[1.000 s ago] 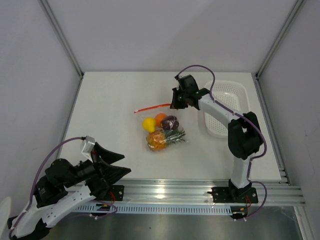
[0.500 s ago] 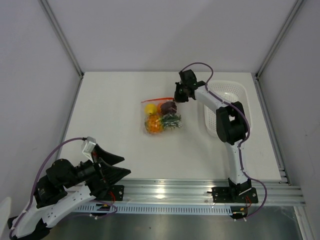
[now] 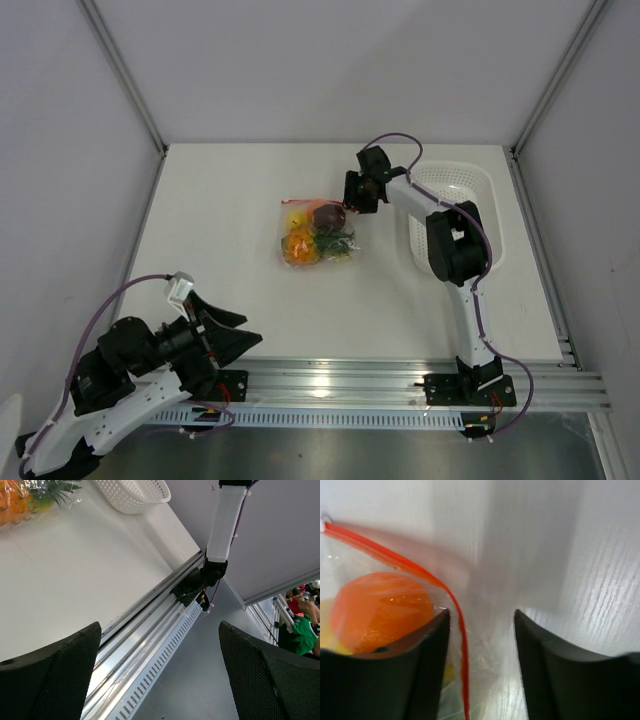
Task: Place the food in the zip-top bag and seal the zipper
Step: Place the zipper food storage bag at the center of the board, then reset both arms
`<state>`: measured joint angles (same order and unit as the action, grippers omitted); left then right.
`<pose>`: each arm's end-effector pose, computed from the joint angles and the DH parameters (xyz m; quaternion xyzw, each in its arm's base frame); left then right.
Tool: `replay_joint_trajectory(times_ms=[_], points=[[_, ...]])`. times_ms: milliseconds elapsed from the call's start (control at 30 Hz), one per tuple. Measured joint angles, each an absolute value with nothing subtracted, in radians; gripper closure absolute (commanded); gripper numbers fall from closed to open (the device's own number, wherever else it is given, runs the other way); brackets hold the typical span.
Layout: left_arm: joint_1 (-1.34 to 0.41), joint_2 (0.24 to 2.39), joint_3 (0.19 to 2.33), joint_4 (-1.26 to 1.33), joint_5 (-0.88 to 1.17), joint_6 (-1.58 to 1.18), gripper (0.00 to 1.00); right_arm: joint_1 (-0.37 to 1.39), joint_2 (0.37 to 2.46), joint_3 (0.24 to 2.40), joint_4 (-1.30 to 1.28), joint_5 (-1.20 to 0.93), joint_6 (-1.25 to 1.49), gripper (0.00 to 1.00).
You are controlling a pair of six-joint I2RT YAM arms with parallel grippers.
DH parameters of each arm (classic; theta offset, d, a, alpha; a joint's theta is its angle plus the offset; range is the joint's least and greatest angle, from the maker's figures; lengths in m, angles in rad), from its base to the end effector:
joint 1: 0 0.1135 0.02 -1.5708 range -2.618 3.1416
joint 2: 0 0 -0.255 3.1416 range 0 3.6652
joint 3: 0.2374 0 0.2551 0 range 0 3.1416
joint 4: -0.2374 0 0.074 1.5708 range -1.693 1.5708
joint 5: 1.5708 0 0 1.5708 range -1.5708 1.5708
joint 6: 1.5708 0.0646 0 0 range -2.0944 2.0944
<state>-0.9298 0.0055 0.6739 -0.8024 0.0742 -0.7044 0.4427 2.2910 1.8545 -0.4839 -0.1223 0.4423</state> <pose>0.0318 -0.0506 0.2972 0.1089 0.7448 -0.4987 0.4297 0.4682 0.2307 0.1448 -0.0197 0.9458 0.1889 0.2634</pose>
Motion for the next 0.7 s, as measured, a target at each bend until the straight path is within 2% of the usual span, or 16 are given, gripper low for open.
replay_joint_trajectory(times_ms=[100,167,200,233,367,700], points=[[-0.930,0.006,0.661,-0.804,0.065,-0.724,0.00,0.443,2.286,1.863,-0.511,-0.096,0.418,0.30],[-0.930,0.006,0.649,-0.804,0.060,-0.735,0.00,0.443,2.271,1.863,-0.527,-0.075,0.407,0.17],[-0.930,0.006,0.643,-0.801,0.059,-0.739,0.00,0.443,2.258,1.861,-0.534,-0.064,0.397,0.05],[-0.930,0.006,0.636,-0.797,0.059,-0.744,0.01,0.443,2.239,1.854,-0.537,-0.055,0.391,0.01],[-0.930,0.051,0.626,-0.783,0.062,-0.759,0.00,0.443,2.104,1.772,-0.538,-0.001,0.357,0.01],[-0.923,0.361,0.607,-0.607,0.060,-0.759,0.00,0.494,1.539,1.299,-0.488,0.149,0.381,0.01]])
